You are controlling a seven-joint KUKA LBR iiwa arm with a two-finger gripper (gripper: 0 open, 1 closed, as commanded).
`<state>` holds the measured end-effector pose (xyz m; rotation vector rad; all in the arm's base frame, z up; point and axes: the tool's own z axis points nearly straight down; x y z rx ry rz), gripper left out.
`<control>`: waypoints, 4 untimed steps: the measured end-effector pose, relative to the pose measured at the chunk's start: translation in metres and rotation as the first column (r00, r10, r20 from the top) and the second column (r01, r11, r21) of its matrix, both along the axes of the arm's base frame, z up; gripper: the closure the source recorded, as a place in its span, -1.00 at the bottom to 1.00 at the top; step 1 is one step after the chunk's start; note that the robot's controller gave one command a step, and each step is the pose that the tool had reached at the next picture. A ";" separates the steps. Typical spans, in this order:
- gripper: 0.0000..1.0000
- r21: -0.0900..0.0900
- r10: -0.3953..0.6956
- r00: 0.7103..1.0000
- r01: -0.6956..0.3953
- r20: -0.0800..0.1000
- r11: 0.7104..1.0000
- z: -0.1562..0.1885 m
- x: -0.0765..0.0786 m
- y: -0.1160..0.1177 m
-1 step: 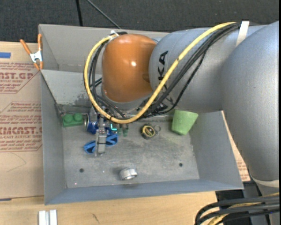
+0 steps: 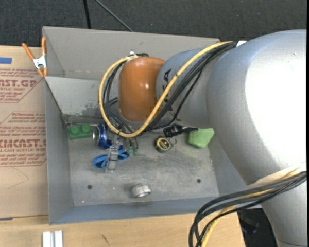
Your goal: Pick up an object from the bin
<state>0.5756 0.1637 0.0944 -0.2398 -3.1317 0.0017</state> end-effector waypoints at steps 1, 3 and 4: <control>1.00 0.003 0.003 1.000 -0.003 0.005 1.000 0.004 0.001 0.002; 1.00 0.004 0.012 1.000 -0.012 0.012 1.000 0.100 -0.003 0.003; 1.00 -0.001 0.394 0.919 -0.394 0.010 0.919 0.179 0.000 -0.005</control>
Offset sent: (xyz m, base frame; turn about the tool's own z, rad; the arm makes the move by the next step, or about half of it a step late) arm 0.0000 0.0000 0.0000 0.0000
